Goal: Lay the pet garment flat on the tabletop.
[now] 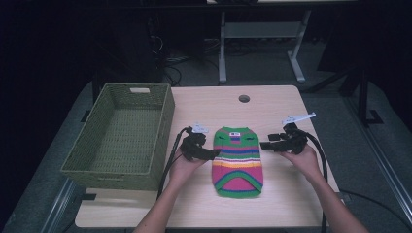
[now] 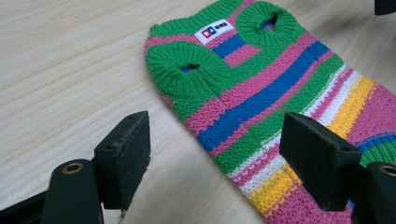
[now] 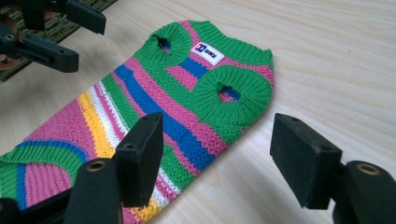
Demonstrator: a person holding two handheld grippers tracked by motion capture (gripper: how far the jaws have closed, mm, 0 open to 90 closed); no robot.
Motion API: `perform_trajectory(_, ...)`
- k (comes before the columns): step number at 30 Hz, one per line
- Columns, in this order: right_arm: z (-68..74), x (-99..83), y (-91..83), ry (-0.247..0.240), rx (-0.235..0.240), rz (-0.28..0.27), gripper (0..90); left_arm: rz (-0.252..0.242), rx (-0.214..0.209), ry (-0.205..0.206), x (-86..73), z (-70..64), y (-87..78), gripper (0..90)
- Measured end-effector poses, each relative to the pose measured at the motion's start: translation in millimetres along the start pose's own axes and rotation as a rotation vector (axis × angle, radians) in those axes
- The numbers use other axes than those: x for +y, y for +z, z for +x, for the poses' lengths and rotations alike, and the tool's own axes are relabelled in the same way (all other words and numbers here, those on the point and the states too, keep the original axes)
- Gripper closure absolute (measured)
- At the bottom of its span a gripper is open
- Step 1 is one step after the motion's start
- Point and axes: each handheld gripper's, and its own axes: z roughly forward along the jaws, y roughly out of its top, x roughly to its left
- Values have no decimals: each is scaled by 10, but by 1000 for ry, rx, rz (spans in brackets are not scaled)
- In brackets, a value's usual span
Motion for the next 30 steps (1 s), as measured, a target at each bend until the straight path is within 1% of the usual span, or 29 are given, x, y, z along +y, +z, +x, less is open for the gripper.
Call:
perform_trajectory(3, 9, 7, -27, -1, -1, -9, 312, -7, -11, 7, 12, -37, -20, 240)
perform_trajectory(7, 18, 7, -50, -3, 0, -6, 292, -15, -18, 16, 20, -71, -39, 239)
perform_trajectory(10, 28, 3, -62, -2, 11, -8, 281, -17, -10, 28, 23, -80, -50, 238)
perform_trajectory(11, 38, 4, -67, -3, 14, -9, 280, -18, -9, 26, 23, -77, -54, 237)
perform_trajectory(13, 61, -2, -74, -23, 3, -8, 280, -16, -11, 18, 20, -70, -61, 234)
perform_trajectory(17, 71, -25, -84, -27, 4, -1, 274, -28, -13, 15, 4, -66, -83, 232)
perform_trajectory(22, 76, -52, -113, -28, 5, -1, 269, -23, -13, 14, -28, -57, -102, 229)
perform_trajectory(25, 81, -91, -139, -34, -1, 1, 266, -31, -19, 6, -61, -61, -121, 229)
perform_trajectory(30, 81, -114, -190, -40, -5, 3, 261, -26, -25, 9, -83, -72, -143, 227)
